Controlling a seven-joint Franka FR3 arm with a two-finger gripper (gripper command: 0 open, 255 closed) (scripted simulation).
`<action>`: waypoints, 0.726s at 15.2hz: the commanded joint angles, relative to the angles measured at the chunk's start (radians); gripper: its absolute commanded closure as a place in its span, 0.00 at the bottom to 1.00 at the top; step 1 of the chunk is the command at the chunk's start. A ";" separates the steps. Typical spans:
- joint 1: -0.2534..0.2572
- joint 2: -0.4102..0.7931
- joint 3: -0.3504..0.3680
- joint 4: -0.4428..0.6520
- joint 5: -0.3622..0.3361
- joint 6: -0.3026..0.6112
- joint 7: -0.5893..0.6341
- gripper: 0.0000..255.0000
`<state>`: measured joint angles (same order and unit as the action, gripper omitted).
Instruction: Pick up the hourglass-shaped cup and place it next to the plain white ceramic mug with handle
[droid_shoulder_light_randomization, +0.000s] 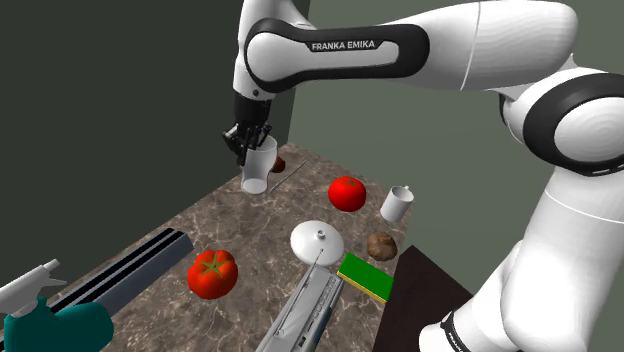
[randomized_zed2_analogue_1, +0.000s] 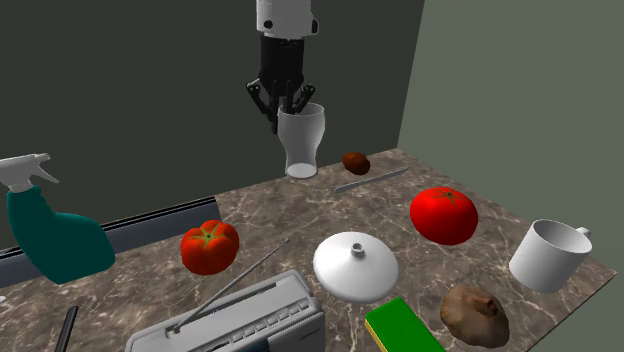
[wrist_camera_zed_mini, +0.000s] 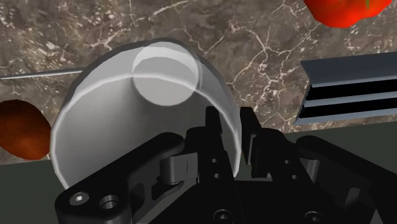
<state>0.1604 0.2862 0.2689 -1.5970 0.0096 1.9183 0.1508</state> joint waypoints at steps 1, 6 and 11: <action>0.001 0.000 0.001 0.031 -0.001 -0.030 0.002 1.00; 0.003 -0.003 0.002 0.094 0.000 -0.096 0.006 1.00; 0.006 0.001 0.003 0.167 -0.002 -0.165 0.010 1.00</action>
<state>0.1650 0.2872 0.2711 -1.4479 0.0078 1.7709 0.1590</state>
